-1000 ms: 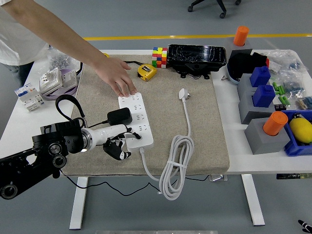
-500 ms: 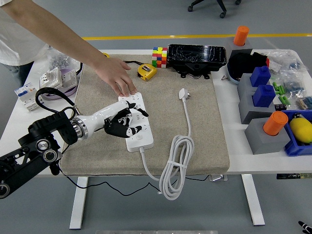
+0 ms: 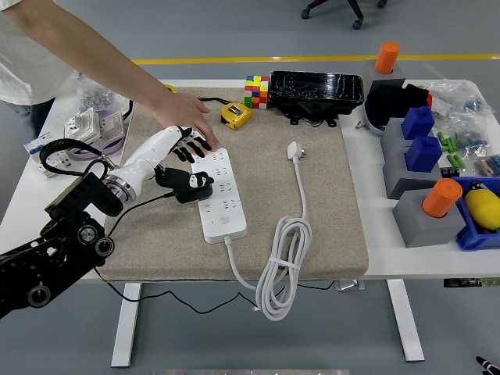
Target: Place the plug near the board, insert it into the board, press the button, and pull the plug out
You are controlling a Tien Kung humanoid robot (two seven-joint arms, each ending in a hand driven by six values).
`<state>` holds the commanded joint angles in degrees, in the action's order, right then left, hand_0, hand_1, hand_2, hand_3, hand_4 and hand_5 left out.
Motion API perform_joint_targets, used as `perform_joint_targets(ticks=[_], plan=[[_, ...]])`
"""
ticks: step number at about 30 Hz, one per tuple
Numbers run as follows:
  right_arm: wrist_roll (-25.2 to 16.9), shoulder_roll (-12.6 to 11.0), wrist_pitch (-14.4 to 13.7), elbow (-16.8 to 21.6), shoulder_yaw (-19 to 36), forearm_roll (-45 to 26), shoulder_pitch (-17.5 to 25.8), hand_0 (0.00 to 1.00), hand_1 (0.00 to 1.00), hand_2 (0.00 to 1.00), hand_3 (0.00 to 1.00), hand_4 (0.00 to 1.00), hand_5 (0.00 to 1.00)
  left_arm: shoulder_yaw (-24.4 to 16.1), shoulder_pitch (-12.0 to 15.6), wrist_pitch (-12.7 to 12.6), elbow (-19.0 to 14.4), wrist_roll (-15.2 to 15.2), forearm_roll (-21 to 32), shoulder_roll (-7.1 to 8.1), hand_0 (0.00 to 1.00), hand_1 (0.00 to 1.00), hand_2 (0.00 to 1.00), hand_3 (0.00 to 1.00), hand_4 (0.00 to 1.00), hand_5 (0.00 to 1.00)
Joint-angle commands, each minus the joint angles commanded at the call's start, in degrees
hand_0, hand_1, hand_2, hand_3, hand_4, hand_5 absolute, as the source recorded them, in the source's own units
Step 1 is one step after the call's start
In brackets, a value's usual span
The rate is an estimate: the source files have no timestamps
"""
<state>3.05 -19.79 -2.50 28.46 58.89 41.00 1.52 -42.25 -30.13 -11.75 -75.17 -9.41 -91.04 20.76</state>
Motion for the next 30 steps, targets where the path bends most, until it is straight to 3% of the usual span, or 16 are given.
perform_joint_targets(ticks=[8, 9, 14, 15, 20, 21, 26, 27, 30], plan=[[-0.02, 0.14, 0.0, 0.06, 0.03, 0.0, -0.03, 0.652, 0.662, 0.659, 0.553, 0.908, 0.505, 2.58, -0.9, 0.58, 2.72, -1.61, -0.42, -0.97, 0.741, 0.835, 0.832, 0.85, 0.998, 0.4], [-0.02, 0.13, 0.0, 0.04, 0.02, -0.02, -0.01, 0.653, 0.662, 0.659, 0.553, 0.908, 0.505, 2.77, -0.98, 0.67, 3.0, -1.85, -0.43, -1.09, 0.673, 0.785, 0.779, 0.812, 0.998, 0.396], [-0.03, 0.12, -0.01, 0.02, 0.0, -0.05, -0.07, 0.653, 0.662, 0.659, 0.553, 0.908, 0.505, 3.65, -1.34, 1.23, 4.71, -3.13, -0.67, -1.55, 0.673, 0.785, 0.779, 0.812, 0.998, 0.396], [-0.03, 0.16, 0.0, 0.02, 0.05, -0.04, -0.1, 0.656, 0.661, 0.659, 0.552, 0.908, 0.505, 4.02, -1.47, 1.24, 5.41, -3.33, -0.82, -1.65, 0.625, 0.733, 0.709, 0.742, 0.998, 0.222], [-0.05, 0.2, 0.0, 0.06, 0.16, -0.05, -0.14, 0.656, 0.661, 0.659, 0.552, 0.908, 0.505, 4.94, -1.85, 1.0, 7.91, -3.66, -0.98, -2.01, 0.625, 0.733, 0.709, 0.742, 0.998, 0.222], [-0.05, 0.2, 0.0, 0.05, 0.16, -0.05, -0.13, 0.653, 0.661, 0.659, 0.552, 0.908, 0.505, 5.06, -1.92, 1.02, 8.21, -3.73, -0.64, -2.03, 0.618, 0.713, 0.635, 0.661, 0.998, 0.192], [-0.04, 0.25, 0.01, 0.05, 0.09, -0.04, -0.03, 0.653, 0.661, 0.659, 0.552, 0.908, 0.505, 5.51, -1.9, 0.71, 9.66, -3.46, 1.93, -2.14, 0.618, 0.713, 0.635, 0.661, 0.998, 0.192], [-0.04, 0.26, 0.0, 0.06, 0.07, -0.04, -0.05, 0.653, 0.661, 0.659, 0.552, 0.908, 0.505, 5.68, -1.92, 0.28, 9.8, -3.25, 2.28, -2.15, 0.525, 0.549, 0.51, 0.538, 0.771, 0.1], [-0.05, 0.22, 0.0, 0.14, -0.05, -0.04, -0.06, 0.653, 0.661, 0.659, 0.552, 0.908, 0.505, 6.08, -1.95, -1.03, 10.01, -2.57, 3.23, -2.21, 0.525, 0.549, 0.51, 0.538, 0.771, 0.1]])
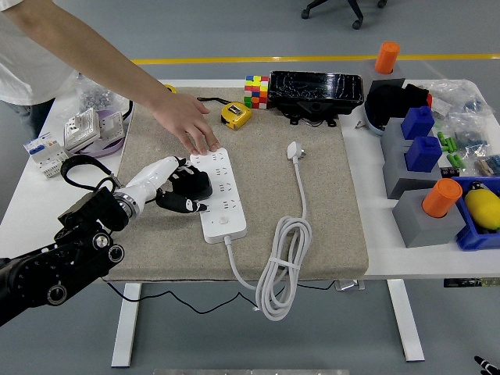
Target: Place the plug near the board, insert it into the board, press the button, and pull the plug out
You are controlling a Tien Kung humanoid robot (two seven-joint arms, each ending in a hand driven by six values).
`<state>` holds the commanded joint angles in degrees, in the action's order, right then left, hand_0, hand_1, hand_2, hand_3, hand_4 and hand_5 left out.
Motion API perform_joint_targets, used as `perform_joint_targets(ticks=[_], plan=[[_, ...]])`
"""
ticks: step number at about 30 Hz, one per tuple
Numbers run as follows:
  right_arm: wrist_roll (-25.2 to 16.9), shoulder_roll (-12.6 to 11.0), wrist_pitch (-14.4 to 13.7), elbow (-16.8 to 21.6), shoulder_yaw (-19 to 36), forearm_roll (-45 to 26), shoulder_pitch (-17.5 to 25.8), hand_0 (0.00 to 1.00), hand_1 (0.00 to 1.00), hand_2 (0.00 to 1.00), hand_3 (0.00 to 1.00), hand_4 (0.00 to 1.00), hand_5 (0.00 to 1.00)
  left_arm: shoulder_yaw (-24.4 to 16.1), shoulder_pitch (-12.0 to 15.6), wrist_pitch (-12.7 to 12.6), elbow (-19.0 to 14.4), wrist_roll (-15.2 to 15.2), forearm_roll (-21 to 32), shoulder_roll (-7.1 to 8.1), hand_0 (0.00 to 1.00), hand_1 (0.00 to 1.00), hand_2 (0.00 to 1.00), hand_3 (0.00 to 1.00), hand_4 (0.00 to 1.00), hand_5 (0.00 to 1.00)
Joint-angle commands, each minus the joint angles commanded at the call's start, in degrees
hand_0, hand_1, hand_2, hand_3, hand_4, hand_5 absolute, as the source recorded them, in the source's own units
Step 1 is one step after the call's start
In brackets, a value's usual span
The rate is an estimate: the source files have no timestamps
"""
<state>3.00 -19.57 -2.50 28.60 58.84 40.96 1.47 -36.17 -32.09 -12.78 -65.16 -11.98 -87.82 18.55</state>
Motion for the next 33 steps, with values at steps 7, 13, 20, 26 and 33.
perform_joint_targets(ticks=[7, 13, 20, 26, 33], plan=[[0.04, -0.13, 0.01, -0.04, -0.19, -0.05, 0.0, 0.652, 0.661, 0.659, 0.552, 0.908, 0.505, 0.37, -0.15, -0.85, -0.13, 0.64, 0.5, -0.16, 0.466, 0.488, 0.5, 0.534, 0.706, 0.099], [0.04, -0.2, 0.03, 0.0, -0.29, -0.05, -0.14, 0.654, 0.661, 0.659, 0.552, 0.908, 0.505, 0.56, -0.48, -1.22, -0.05, 0.86, 0.06, -0.27, 0.471, 0.512, 0.519, 0.546, 0.722, 0.116], [0.04, -0.32, 0.02, 0.0, -0.52, -0.09, -0.18, 0.652, 0.66, 0.658, 0.552, 0.907, 0.504, 0.94, -0.6, -1.99, -0.03, -0.43, -0.4, -0.28, 0.435, 0.464, 0.501, 0.537, 0.716, 0.12], [0.04, -0.4, 0.01, 0.0, -0.67, -0.12, -0.07, 0.652, 0.662, 0.659, 0.552, 0.907, 0.504, 0.76, -0.25, -2.67, -0.26, 1.31, 1.1, -0.12, 0.353, 0.306, 0.405, 0.539, 0.569, 0.002], [0.03, -0.24, 0.0, 0.02, -0.47, -0.06, 0.04, 0.652, 0.661, 0.659, 0.551, 0.907, 0.504, -1.13, 0.56, -3.29, -0.58, 5.57, 5.69, 0.21, 0.335, 0.293, 0.373, 0.511, 0.571, 0.002]])
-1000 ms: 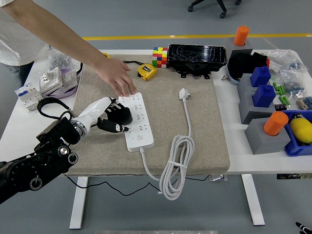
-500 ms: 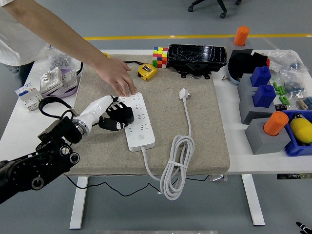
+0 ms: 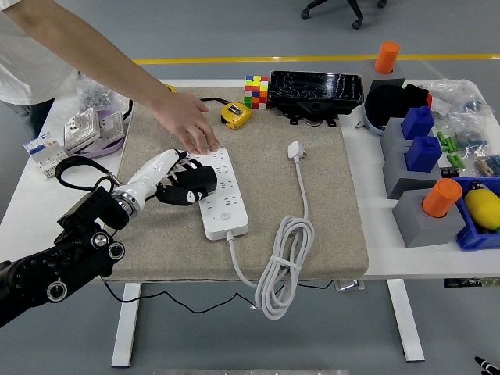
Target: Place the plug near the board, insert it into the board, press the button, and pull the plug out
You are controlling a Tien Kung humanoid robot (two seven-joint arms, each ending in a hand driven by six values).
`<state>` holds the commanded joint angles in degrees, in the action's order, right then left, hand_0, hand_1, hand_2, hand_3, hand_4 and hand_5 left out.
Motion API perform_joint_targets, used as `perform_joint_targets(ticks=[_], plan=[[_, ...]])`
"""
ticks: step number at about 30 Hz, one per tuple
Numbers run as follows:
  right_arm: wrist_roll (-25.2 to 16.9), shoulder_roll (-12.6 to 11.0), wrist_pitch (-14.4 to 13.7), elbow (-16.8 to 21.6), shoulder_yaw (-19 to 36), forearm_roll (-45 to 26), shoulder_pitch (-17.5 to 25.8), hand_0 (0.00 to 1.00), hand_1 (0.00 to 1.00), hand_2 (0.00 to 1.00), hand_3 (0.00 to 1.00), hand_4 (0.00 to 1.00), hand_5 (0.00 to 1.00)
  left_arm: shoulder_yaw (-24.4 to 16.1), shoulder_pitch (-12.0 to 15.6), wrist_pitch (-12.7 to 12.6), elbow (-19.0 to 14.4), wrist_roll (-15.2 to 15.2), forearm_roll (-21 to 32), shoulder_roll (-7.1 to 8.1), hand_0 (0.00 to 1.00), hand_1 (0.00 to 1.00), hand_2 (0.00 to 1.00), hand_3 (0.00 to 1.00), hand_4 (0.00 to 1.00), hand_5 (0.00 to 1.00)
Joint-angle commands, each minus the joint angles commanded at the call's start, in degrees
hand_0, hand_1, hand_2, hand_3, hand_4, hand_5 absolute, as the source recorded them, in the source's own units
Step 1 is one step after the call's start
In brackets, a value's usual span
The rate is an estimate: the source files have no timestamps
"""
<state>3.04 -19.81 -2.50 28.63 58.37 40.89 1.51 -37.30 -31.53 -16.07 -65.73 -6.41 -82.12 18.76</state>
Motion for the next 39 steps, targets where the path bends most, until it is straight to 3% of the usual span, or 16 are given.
perform_joint_targets(ticks=[6, 17, 18, 23, 24, 29, 30, 39], plan=[[0.03, 0.17, 0.01, -0.04, 0.26, 0.09, 0.33, 0.653, 0.661, 0.659, 0.551, 0.906, 0.503, -3.73, 2.06, -0.55, 0.41, 1.43, 0.5, 0.46, 0.339, 0.294, 0.369, 0.512, 0.567, 0.002], [-0.01, 0.49, 0.01, 0.05, 0.45, 0.13, 0.35, 0.652, 0.661, 0.659, 0.552, 0.907, 0.503, -4.4, 3.18, -0.17, 6.37, 0.89, 0.77, 1.38, 0.369, 0.341, 0.42, 0.536, 0.564, 0.002], [-0.01, 0.51, 0.0, 0.04, 0.48, 0.14, 0.34, 0.652, 0.661, 0.658, 0.552, 0.906, 0.503, -4.37, 3.21, -0.1, 6.53, 0.84, 0.73, 1.37, 0.474, 0.476, 0.54, 0.571, 0.623, 0.002], [0.05, 0.62, 0.03, -0.08, 0.64, 0.15, 0.44, 0.652, 0.661, 0.658, 0.552, 0.906, 0.503, -4.53, 3.58, 0.26, 6.87, 0.83, 0.62, 1.31, 0.474, 0.476, 0.54, 0.571, 0.623, 0.002], [0.05, 0.61, 0.02, -0.08, 0.67, 0.16, 0.44, 0.654, 0.661, 0.659, 0.552, 0.907, 0.504, -4.54, 3.63, 0.21, 6.85, 0.76, 0.43, 1.31, 0.742, 0.735, 0.675, 0.611, 0.8, 0.078], [0.02, 0.55, -0.01, 0.03, 0.74, 0.19, 0.38, 0.654, 0.661, 0.659, 0.552, 0.907, 0.504, -4.7, 3.85, -0.09, 6.8, 0.81, -0.18, 1.35, 0.742, 0.735, 0.675, 0.611, 0.8, 0.078], [0.02, 0.56, 0.0, 0.04, 0.73, 0.19, 0.38, 0.654, 0.661, 0.659, 0.552, 0.908, 0.505, -4.78, 3.88, -0.09, 6.78, 0.8, -0.18, 1.37, 0.771, 0.782, 0.765, 0.772, 0.898, 0.174], [0.03, 0.6, 0.02, 0.02, 0.72, 0.2, 0.4, 0.651, 0.661, 0.659, 0.551, 0.908, 0.506, -5.7, 4.35, -0.16, 6.25, 0.79, -0.28, 1.42, 0.774, 0.788, 0.772, 0.782, 0.936, 0.225]])
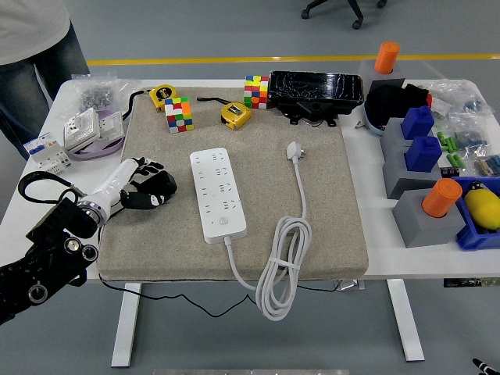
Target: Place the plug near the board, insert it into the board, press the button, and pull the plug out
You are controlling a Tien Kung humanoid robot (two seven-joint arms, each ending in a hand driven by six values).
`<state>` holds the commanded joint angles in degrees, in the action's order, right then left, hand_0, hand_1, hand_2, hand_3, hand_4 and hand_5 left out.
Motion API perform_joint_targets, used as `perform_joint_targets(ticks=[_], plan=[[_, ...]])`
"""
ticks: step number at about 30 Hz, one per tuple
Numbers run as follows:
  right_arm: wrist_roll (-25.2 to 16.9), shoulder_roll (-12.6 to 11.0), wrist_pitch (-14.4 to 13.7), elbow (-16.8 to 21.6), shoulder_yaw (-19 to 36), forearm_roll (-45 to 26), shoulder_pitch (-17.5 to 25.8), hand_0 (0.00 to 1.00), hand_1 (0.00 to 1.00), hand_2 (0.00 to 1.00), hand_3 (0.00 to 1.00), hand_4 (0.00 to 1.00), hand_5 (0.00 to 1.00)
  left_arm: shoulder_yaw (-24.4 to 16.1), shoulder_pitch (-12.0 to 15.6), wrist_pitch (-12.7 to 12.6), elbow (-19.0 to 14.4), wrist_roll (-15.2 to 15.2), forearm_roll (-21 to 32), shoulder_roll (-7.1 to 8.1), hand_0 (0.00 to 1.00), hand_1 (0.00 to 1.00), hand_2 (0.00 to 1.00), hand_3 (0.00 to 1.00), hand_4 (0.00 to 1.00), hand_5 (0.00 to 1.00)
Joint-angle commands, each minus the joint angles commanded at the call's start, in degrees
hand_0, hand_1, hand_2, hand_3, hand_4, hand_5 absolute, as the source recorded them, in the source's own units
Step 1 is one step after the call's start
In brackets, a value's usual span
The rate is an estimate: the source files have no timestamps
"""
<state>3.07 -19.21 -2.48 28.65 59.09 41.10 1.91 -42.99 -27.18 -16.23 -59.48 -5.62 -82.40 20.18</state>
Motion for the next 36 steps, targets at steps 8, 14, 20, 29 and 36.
perform_joint_targets(ticks=[8, 14, 20, 29, 36], plan=[[0.0, 0.07, -0.02, -0.05, 0.17, 0.07, -0.1, 0.651, 0.661, 0.659, 0.552, 0.908, 0.506, -5.86, 2.37, -1.64, -4.57, 2.56, 1.83, 0.03, 0.766, 0.781, 0.764, 0.778, 0.951, 0.277], [-0.01, 0.4, 0.01, -0.28, 0.09, 0.05, -0.16, 0.655, 0.661, 0.658, 0.552, 0.908, 0.506, -12.4, 5.38, -5.99, -6.94, 10.07, 8.91, -0.49, 0.685, 0.717, 0.715, 0.716, 0.898, 0.277], [-0.1, 0.64, -0.05, -0.32, 0.24, 0.09, -0.51, 0.652, 0.661, 0.66, 0.552, 0.908, 0.505, -18.34, 7.54, -8.82, -6.81, 14.57, 15.21, -1.03, 0.606, 0.651, 0.588, 0.586, 0.789, 0.197], [-0.09, 1.14, 0.0, -1.39, -0.78, -0.06, -1.8, 0.656, 0.661, 0.659, 0.552, 0.908, 0.506, -24.76, 8.92, -8.84, -7.15, 14.89, 15.86, 0.38, 0.571, 0.603, 0.559, 0.566, 0.768, 0.184], [-0.12, 0.85, -0.02, -1.68, -2.36, -0.34, -3.48, 0.653, 0.661, 0.659, 0.552, 0.908, 0.506, -29.69, 11.24, -8.96, -8.47, 15.59, 16.21, 0.8, 0.563, 0.569, 0.547, 0.566, 0.765, 0.181]])
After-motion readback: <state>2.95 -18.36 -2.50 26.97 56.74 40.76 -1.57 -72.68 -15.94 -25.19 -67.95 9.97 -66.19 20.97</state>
